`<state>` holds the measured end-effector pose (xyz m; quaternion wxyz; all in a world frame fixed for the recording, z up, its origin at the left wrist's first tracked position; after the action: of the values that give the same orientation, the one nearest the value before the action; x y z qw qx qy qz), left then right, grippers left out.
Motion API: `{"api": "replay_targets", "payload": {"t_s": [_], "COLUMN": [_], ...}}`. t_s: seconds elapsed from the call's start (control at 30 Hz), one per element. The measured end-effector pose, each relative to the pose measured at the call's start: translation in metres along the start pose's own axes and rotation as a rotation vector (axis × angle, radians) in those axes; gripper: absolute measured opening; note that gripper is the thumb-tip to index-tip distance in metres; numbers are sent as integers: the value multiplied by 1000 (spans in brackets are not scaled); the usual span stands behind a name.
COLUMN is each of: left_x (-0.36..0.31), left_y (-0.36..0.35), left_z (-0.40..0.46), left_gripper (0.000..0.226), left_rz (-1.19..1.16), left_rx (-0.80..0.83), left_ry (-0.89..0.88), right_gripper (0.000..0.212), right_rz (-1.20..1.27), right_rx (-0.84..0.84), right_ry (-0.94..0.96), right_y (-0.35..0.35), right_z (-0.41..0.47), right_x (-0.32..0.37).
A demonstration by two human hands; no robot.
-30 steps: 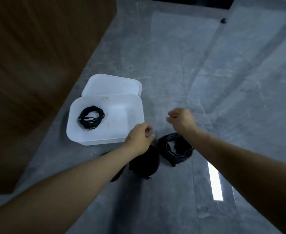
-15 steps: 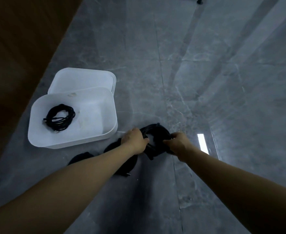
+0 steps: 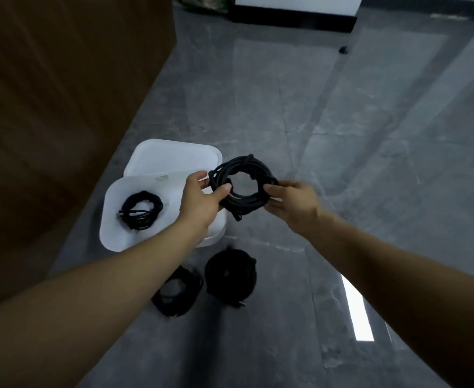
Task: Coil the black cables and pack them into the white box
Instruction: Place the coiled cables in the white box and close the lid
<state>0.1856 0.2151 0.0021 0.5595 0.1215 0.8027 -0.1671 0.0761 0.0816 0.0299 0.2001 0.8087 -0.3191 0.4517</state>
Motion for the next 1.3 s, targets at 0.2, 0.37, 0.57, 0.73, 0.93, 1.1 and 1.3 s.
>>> {"api": "replay_targets", "payload": {"t_s": [0.2, 0.37, 0.57, 0.73, 0.93, 1.1, 1.3], "left_x": [-18, -17, -1, 3, 5, 10, 7], "left_y": [99, 156, 178, 182, 191, 198, 195], "left_z": [20, 29, 48, 44, 38, 39, 40], "left_gripper": [24, 27, 28, 43, 58, 54, 57], "left_rz": [30, 196, 647, 915, 826, 718, 740], "left_rx": [-194, -359, -368, -341, -405, -474, -469], "left_ry": [-34, -79, -87, -69, -70, -26, -19], "right_gripper": [18, 21, 30, 28, 12, 21, 40], "right_rz": [45, 51, 89, 28, -344, -427, -486], "right_rx": [101, 102, 30, 5, -14, -50, 55], "right_ry": [21, -60, -154, -144, 102, 175, 128], "right_y": [-108, -178, -209, -219, -221, -230, -226], "right_z": [8, 22, 41, 51, 41, 40, 55], "right_x": [-10, -34, -64, -75, -65, -70, -62]}}
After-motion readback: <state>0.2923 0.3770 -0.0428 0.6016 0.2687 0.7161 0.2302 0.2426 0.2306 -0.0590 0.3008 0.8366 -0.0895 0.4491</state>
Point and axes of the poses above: each hand's wrist, its own z-axis towards the middle knuckle, its own y-axis out of the back of the hand, x = y × z, the point moved 3 cm from there along z, towards the middle knuckle, and after that the axes turned 4 degrees about -z, right-handed, at the moved point
